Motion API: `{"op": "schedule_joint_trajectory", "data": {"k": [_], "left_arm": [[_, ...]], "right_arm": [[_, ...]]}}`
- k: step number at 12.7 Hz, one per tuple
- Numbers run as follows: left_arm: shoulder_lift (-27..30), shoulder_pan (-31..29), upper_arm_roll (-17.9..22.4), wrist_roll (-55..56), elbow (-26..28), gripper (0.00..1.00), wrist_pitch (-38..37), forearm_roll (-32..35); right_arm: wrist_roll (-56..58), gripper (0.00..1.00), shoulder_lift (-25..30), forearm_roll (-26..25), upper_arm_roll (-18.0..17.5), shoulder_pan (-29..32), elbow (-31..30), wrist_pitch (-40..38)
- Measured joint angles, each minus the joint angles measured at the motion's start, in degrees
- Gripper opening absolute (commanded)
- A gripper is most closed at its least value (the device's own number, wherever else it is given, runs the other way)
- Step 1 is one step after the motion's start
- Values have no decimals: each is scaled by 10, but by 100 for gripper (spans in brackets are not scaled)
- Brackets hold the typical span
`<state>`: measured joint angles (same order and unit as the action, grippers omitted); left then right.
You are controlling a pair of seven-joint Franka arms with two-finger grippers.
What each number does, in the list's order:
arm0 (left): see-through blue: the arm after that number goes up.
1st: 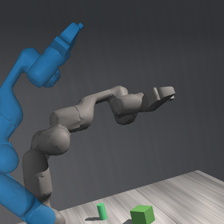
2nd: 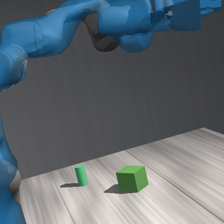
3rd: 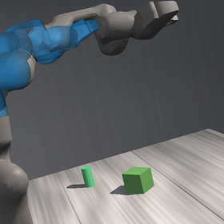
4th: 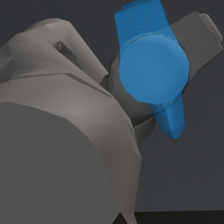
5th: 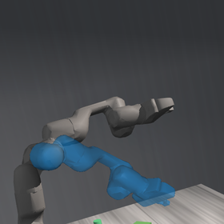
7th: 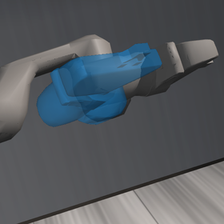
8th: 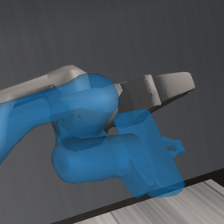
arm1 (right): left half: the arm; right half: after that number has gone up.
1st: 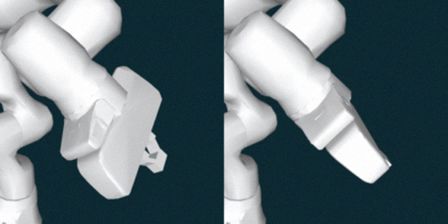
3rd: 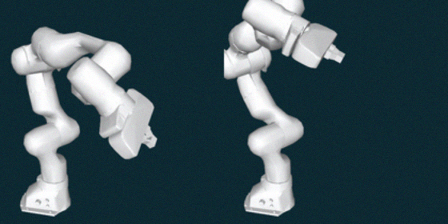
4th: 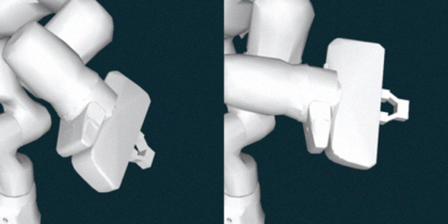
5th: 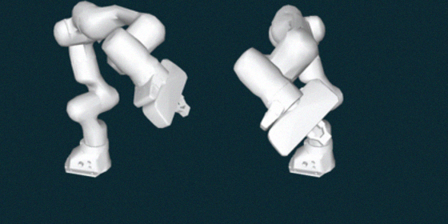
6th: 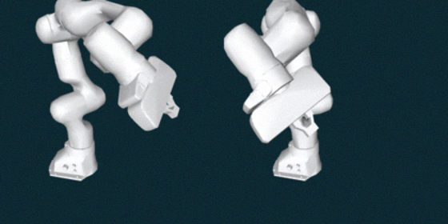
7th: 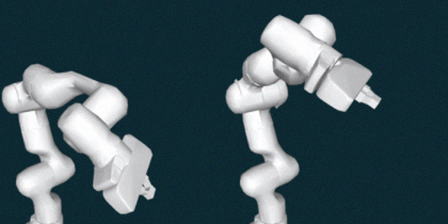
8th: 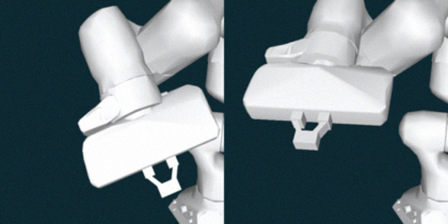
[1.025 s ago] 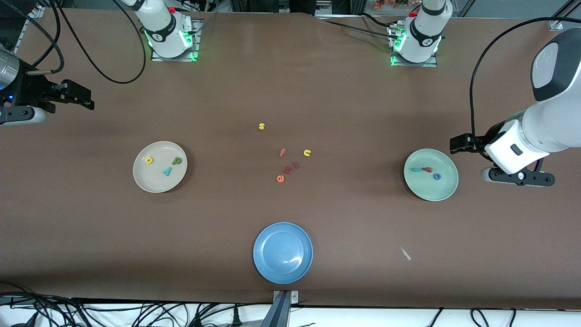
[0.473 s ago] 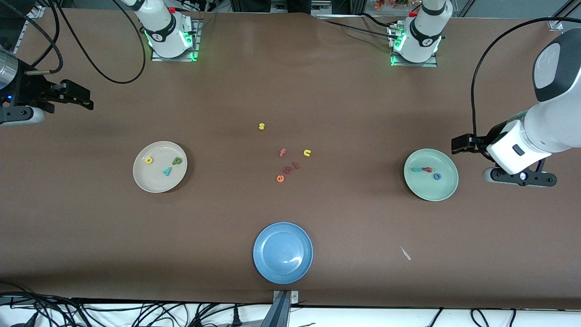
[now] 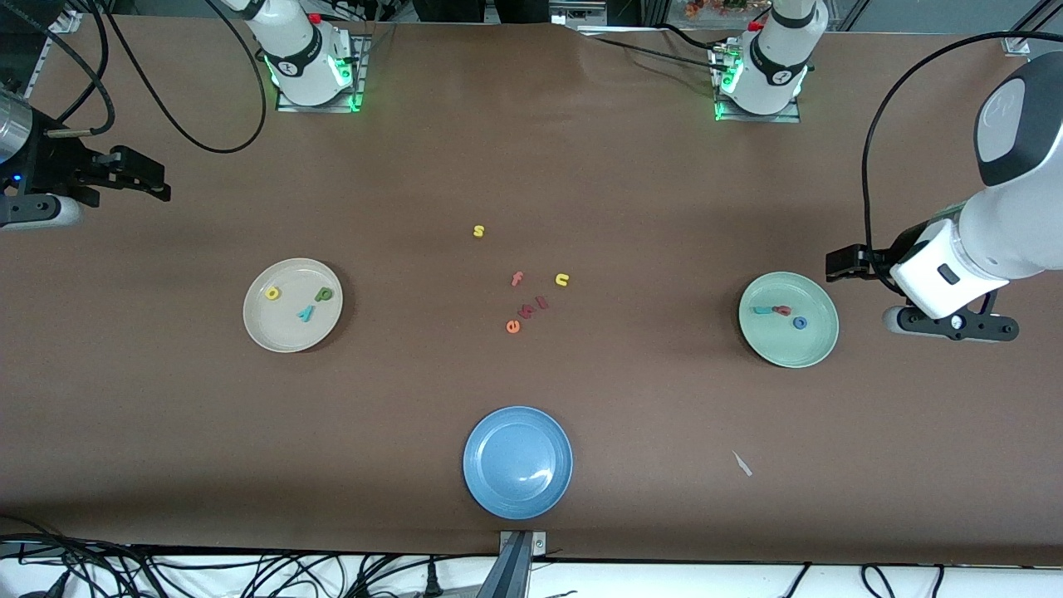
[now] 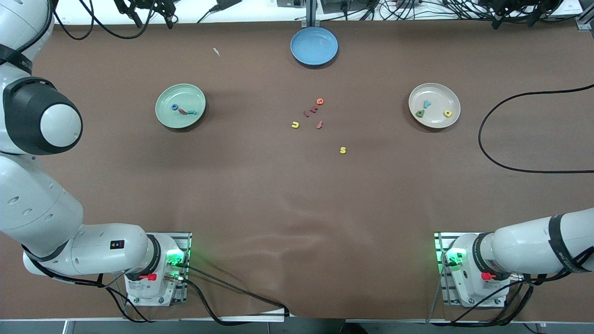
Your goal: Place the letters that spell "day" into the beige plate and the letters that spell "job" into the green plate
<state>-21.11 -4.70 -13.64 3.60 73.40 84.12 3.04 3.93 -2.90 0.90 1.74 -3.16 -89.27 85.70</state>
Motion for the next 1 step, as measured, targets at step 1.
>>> {"op": "schedule_joint_trajectory", "data": {"k": [1], "left_arm": [[0, 0, 0, 0, 0, 100, 0, 0]], "right_arm": [[1, 99, 0, 0, 0, 0, 0, 0]]}}
